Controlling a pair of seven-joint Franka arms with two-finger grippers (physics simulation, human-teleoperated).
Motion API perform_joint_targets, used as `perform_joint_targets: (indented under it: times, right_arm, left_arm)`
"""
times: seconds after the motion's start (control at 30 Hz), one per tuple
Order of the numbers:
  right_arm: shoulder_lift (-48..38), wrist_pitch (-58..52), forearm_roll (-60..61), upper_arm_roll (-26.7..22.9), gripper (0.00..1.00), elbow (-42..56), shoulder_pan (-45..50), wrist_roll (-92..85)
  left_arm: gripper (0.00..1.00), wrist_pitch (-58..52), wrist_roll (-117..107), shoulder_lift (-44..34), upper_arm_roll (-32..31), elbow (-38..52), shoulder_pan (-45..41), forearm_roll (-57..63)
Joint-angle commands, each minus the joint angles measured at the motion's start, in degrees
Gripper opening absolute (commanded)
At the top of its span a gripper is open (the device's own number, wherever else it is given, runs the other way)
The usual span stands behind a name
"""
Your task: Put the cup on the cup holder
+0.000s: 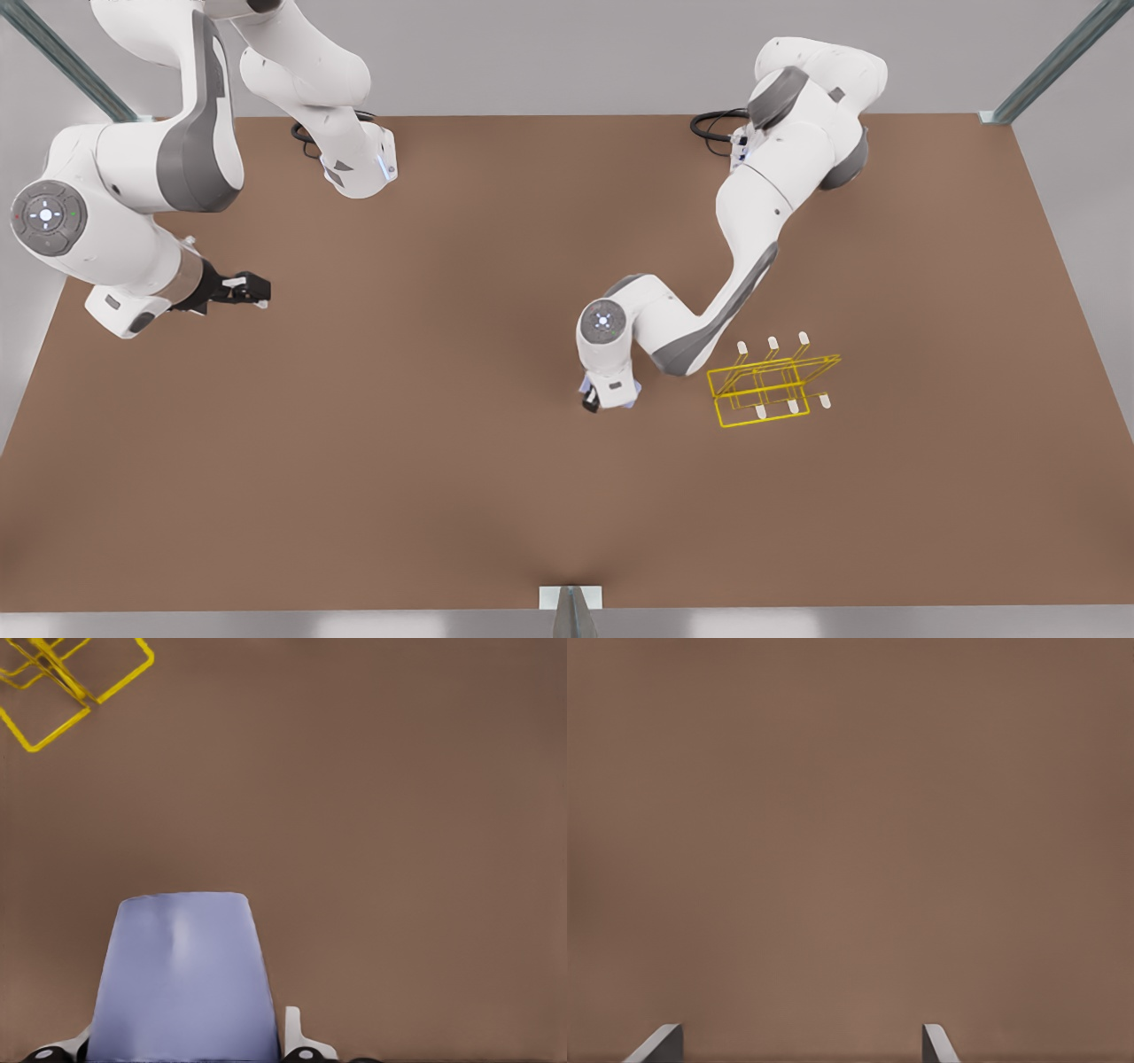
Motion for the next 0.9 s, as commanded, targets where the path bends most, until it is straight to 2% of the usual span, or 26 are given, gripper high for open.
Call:
perform_joint_targets:
  times: [0.0, 0.1, 0.23, 0.37, 0.43, 0.5, 0.6, 0.73, 0.87]
  right_arm:
    - [0.14, 0.33, 0.06, 0.0, 1.0, 0.06, -0.19, 0.09]
    - [0.32, 1.38, 0.15, 0.0, 1.0, 0.06, -0.01, 0.8]
    - [0.4, 1.03, 0.06, -0.09, 1.0, -0.12, -0.19, 0.8]
    - [0.58, 0.86, 0.15, -0.53, 1.0, -0.03, -0.8, 0.71]
    - [0.58, 0.77, 0.15, -0.53, 1.0, -0.12, -0.8, 0.53]
    - [0.58, 0.77, 0.15, -0.53, 1.0, -0.12, -0.8, 0.53]
    - [0.67, 0.77, 0.15, -0.44, 1.0, -0.12, -0.8, 0.62]
    - [0.75, 0.94, 0.15, -0.53, 1.0, -0.12, -0.8, 0.53]
    - [1.37, 1.12, 0.15, -0.44, 1.0, -0.12, -0.8, 0.53]
  left_arm:
    - [0.72, -8.5, 0.04, -1.5, 0.12, 0.03, -0.25, 1.08]
    - [0.72, -15.53, -13.06, -2.73, 0.12, 0.03, -0.34, 8.82]
    - [0.72, -18.96, -16.92, -3.87, 0.38, 0.21, -3.06, 12.07]
    - [0.72, -32.22, -22.03, -4.4, 0.29, 1.79, -3.94, 22.26]
    - [0.72, -42.5, -21.76, -4.49, 0.29, 1.88, -4.9, 27.97]
    - [0.72, -54.11, -21.59, -5.63, 0.29, 1.79, -6.93, 30.27]
    - [0.72, -63.87, -21.5, -6.07, 0.29, 1.62, -9.65, 30.62]
    - [0.72, -71.69, -21.94, -5.98, 0.38, -1.46, -9.56, 31.58]
    - [0.72, -72.57, -24.58, -5.72, 2.14, -6.21, -8.86, 32.9]
